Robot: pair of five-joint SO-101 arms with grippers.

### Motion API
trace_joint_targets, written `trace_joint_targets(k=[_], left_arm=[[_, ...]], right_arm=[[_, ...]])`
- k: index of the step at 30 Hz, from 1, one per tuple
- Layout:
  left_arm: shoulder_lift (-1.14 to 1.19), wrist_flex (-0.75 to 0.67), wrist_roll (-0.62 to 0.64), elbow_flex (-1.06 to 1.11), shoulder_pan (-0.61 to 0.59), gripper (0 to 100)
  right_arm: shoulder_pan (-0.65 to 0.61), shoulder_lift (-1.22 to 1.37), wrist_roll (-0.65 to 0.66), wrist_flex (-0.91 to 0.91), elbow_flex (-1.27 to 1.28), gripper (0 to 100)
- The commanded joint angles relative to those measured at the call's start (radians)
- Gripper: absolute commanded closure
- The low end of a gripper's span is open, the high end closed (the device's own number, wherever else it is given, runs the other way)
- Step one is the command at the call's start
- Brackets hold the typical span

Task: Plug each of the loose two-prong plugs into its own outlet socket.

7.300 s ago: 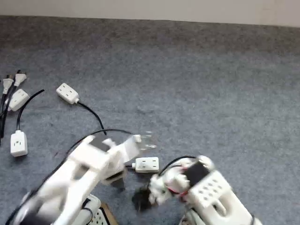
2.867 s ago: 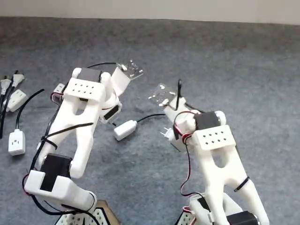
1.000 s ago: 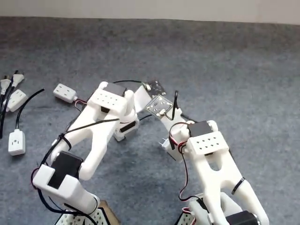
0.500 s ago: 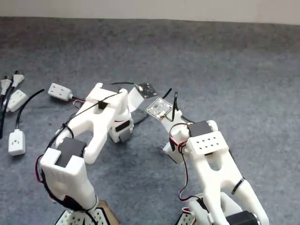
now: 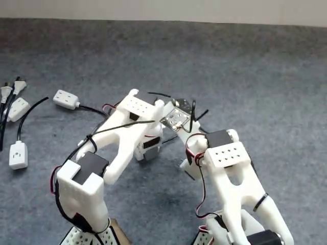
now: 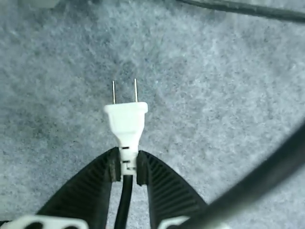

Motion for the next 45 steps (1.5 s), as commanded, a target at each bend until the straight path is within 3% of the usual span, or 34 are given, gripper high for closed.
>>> trace_joint_targets(k=[1, 8, 16, 25, 34, 39, 45], left_arm=[[-0.013, 0.021, 0.032, -0.064, 0.073, 99], [-0.013, 0.021, 0.075, -0.108, 0.176, 99], [-0.008, 0.015, 0.081, -0.104, 0.231, 99], [-0.001, -0.025, 0.097, -0.031, 0.213, 99], [-0.002, -0.16, 0.092, 0.079, 0.108, 99], [-0.002, -0.187, 0.091, 0.131, 0.087, 97], [-0.013, -0.178, 0.097, 0.133, 0.085, 83]], right_arm=[[0.004, -0.028, -0.005, 0.004, -0.041, 99.2], [0.128, -0.028, -0.003, 0.004, -0.039, 99.2], [0.481, -0.028, -0.003, 0.004, -0.074, 99.2], [0.257, -0.105, 0.034, 0.194, -0.157, 99.2], [0.251, -0.582, -0.031, 0.225, -0.193, 99.2], [0.251, -0.624, -0.048, 0.216, -0.105, 99.2], [0.249, -0.57, -0.038, 0.216, -0.096, 99.2]])
